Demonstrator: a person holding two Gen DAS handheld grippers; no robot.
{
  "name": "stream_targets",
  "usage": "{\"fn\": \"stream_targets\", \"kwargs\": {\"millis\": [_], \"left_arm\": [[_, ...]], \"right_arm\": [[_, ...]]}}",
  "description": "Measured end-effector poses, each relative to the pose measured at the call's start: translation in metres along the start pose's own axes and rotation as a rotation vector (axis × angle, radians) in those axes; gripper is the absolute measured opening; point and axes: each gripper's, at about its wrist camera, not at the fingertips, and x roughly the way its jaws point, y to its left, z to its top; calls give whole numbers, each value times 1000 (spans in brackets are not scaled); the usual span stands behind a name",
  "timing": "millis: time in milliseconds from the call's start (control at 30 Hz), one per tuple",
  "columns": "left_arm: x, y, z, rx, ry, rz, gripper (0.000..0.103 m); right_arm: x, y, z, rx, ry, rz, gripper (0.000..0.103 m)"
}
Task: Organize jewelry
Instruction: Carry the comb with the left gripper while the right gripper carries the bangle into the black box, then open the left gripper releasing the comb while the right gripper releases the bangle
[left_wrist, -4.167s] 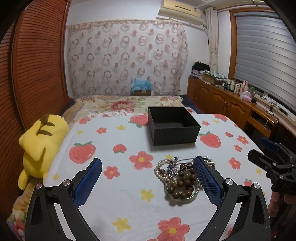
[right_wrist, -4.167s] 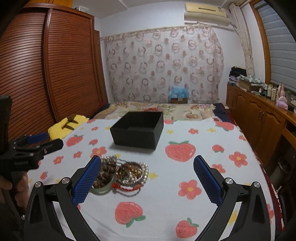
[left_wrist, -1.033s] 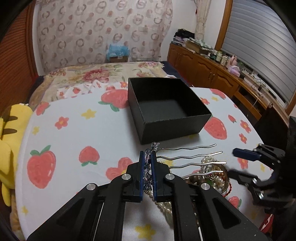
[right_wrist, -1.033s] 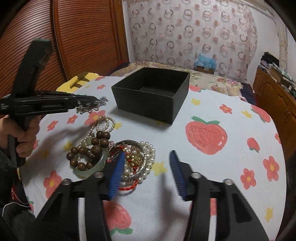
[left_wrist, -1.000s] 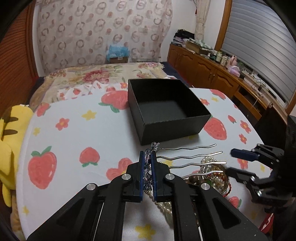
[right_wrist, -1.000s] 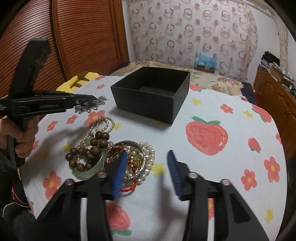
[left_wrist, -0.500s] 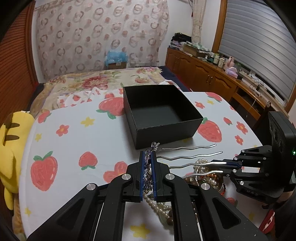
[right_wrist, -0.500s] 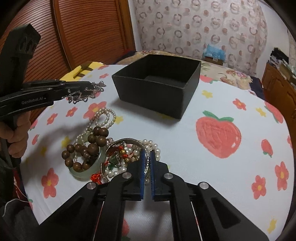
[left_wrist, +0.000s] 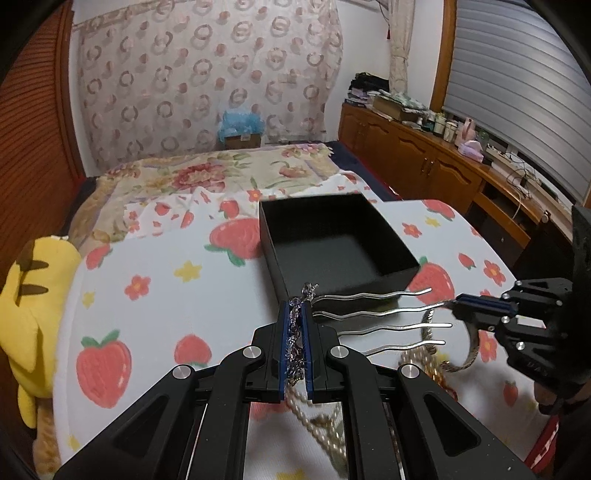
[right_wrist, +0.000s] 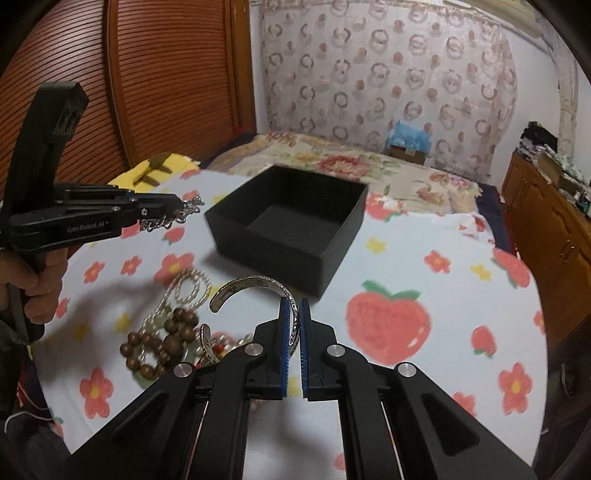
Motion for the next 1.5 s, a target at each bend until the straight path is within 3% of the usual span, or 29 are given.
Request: {"fn": "stream_targets", "kwargs": {"millis": [300, 633, 1100, 1500], "left_arm": [[20, -8, 42, 16, -13, 31, 6], [64, -14, 57, 5, 29, 47, 6], [39, -5, 46, -6, -14, 53, 15], [4, 3, -3, 7, -17, 24, 20]], "right_arm": [[-7, -19, 30, -6, -51, -57, 6], [2, -37, 41, 12, -41, -87, 6], [44, -36, 67, 7, -47, -74, 6], [85, -12, 71, -49, 7, -75, 10]]}}
